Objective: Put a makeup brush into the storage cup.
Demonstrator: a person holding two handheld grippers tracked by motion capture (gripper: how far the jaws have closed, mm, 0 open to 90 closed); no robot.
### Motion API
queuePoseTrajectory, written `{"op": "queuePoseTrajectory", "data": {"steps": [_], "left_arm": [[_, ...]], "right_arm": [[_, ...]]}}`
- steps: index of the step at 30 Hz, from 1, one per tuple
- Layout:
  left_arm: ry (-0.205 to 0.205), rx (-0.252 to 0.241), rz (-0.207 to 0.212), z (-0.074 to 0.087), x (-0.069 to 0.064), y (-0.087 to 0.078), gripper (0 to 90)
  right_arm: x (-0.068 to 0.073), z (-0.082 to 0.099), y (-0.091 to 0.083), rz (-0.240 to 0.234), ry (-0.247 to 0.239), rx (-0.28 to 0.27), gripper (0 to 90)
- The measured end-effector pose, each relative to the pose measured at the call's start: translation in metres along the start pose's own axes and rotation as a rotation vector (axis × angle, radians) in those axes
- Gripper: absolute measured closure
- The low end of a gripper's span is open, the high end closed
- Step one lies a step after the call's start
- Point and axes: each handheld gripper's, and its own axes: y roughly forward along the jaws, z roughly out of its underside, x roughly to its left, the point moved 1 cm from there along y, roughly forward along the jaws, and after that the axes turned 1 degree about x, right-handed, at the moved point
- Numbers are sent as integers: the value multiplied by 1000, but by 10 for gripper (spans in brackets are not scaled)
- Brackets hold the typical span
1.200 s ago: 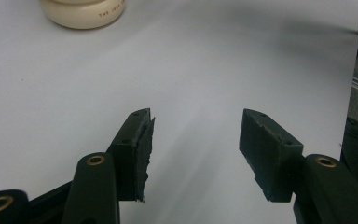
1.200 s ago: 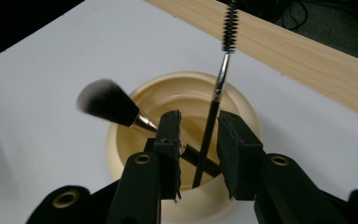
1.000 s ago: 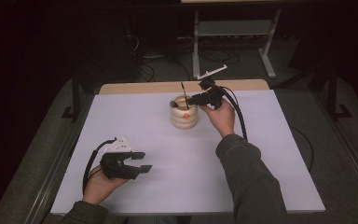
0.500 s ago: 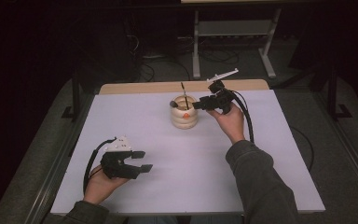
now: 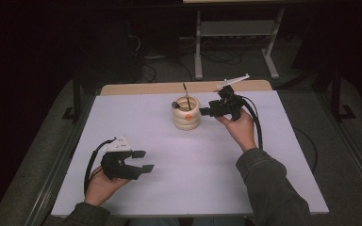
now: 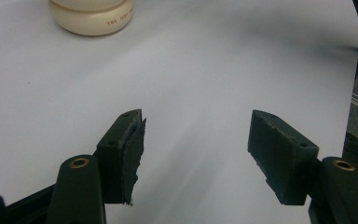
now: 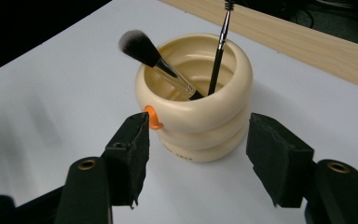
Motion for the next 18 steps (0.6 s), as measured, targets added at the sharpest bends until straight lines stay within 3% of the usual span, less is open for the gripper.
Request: {"op": "queuePoseTrajectory", "data": {"steps": [18], "left_arm": [[-21,-19,-27,3,5,-3,327]], "right_arm": [[2,31,-20,-5,-1,-8,340]]}}
